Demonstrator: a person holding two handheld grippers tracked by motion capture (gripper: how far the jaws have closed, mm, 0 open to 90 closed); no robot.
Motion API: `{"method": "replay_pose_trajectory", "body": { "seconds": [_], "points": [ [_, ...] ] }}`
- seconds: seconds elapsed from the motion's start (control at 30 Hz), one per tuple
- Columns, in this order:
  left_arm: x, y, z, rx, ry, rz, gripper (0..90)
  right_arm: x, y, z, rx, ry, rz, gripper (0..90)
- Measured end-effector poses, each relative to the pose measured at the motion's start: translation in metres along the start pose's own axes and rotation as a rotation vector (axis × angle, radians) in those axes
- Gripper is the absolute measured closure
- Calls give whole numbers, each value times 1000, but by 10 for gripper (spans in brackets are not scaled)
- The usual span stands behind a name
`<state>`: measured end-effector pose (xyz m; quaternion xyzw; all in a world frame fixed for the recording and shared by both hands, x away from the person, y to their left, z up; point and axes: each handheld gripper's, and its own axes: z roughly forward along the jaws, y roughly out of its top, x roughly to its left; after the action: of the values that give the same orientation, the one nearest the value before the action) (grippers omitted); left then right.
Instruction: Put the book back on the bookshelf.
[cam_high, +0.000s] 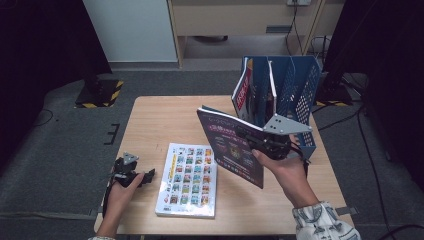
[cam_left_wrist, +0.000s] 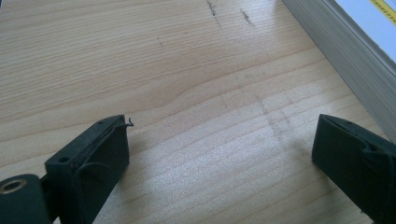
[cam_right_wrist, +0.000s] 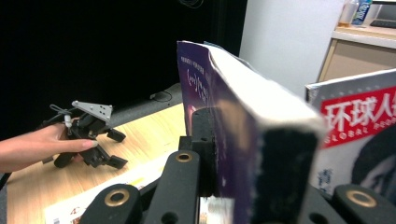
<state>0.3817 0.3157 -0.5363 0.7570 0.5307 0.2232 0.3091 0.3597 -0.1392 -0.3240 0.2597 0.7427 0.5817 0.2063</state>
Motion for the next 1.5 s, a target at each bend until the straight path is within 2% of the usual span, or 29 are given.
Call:
{"method": "replay_pose_trajectory", "body": {
  "seconds": [0.8, 1.5],
  "points": [
    [0, 0, 0, 2, -7, -2, 24, -23, -16, -47, 4, -73, 20, 843],
    [-1, 0, 1, 8, -5, -4, 3, -36, -31, -85, 2, -133, 52, 843]
  ]
}}
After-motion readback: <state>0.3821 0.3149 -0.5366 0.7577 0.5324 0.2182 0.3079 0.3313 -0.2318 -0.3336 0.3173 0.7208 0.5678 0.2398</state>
